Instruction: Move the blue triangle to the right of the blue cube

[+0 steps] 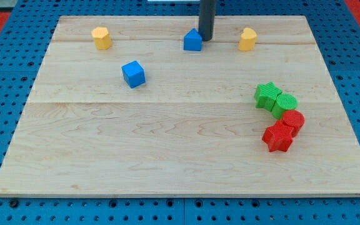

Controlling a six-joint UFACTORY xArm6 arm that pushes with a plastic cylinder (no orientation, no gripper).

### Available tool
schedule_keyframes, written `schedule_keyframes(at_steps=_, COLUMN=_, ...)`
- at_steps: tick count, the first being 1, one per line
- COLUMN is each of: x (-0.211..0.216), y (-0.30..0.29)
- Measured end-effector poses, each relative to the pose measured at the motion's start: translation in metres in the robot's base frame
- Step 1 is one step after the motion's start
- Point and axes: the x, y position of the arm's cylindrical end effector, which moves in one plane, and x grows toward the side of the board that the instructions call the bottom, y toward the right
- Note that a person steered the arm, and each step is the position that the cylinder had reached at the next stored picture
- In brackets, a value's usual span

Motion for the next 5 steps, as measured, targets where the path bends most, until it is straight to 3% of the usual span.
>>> schedule_keyframes(at_steps=1, x=0.032, y=-0.053)
schedule_keyframes(at_steps=2, x=0.0, y=-0.042)
schedule_keyframes(at_steps=3, x=-0.005, y=-0.085)
schedule_keyframes(at_steps=5, x=0.068, y=-0.08)
